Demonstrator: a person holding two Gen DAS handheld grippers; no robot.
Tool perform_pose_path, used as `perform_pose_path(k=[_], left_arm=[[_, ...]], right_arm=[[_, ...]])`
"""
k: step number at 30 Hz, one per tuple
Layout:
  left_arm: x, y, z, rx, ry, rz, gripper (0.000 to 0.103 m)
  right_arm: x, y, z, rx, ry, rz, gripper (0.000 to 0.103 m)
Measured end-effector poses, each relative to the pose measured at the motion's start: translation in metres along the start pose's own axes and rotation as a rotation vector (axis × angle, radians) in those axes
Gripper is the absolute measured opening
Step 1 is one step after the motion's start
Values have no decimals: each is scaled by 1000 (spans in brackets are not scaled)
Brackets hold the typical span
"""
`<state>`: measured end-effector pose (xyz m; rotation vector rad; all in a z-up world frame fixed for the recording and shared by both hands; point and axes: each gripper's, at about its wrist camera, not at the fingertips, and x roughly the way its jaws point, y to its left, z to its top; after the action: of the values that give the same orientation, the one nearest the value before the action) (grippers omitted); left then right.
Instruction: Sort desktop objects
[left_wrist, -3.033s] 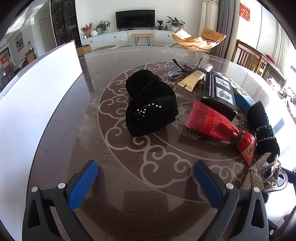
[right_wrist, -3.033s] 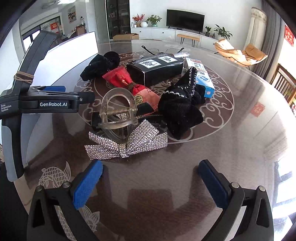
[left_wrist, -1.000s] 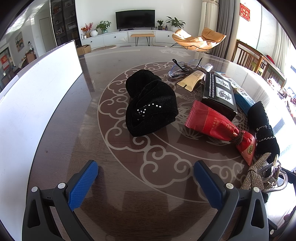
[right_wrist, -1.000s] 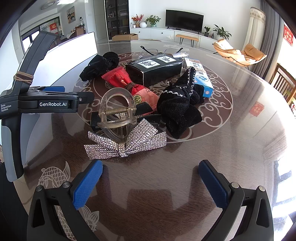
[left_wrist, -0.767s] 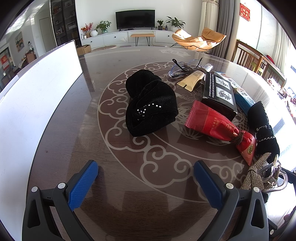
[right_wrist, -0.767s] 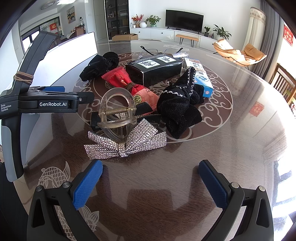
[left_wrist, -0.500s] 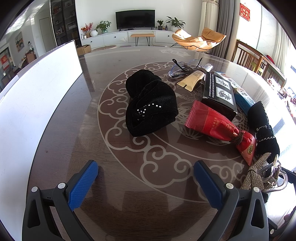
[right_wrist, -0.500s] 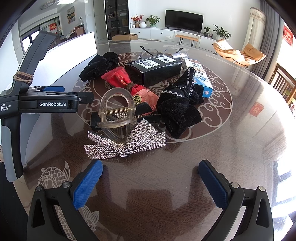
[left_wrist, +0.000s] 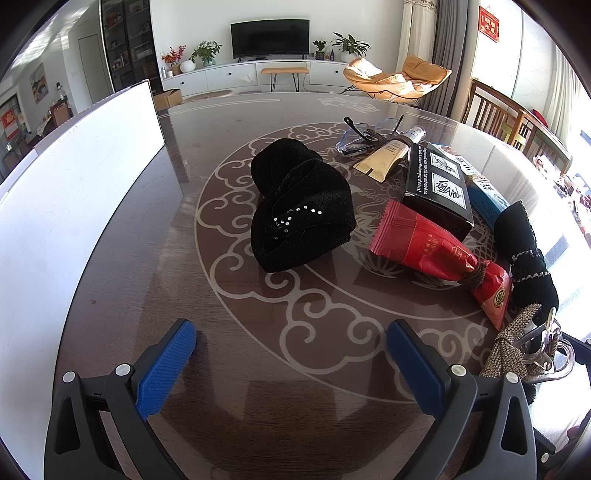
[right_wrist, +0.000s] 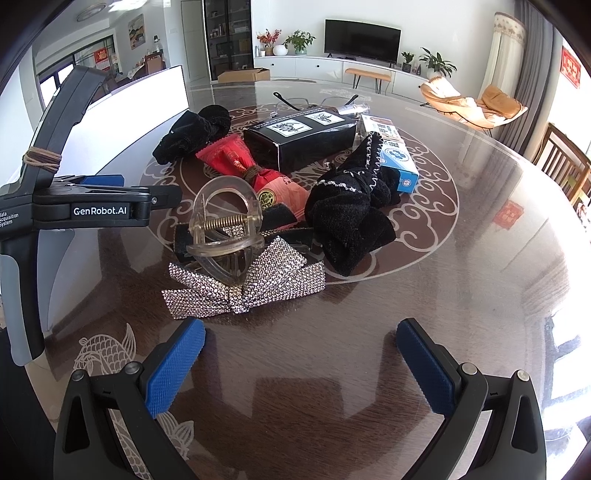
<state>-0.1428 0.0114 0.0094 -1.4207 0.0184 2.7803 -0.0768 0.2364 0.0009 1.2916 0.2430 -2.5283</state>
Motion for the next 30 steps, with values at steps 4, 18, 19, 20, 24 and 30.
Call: perform_pose_path(k=[4,18,19,20,24,30], left_arm=[[1,0,0,0,0,0,103],[0,0,0,0,0,0,103],[0,0,0,0,0,0,103],[0,0,0,0,0,0,103],[0,0,0,0,0,0,103],[1,0,0,0,0,0,103]], right_arm=[[0,1,-1,-1,-1,-1,103],[0,2,0,-3,-3,-4,103],[0,2,0,-1,-2,-2,103],[1,2,0,2,0,2,103],[1,1,0,3,0,5,103],[1,3,0,-10,1,13,103]])
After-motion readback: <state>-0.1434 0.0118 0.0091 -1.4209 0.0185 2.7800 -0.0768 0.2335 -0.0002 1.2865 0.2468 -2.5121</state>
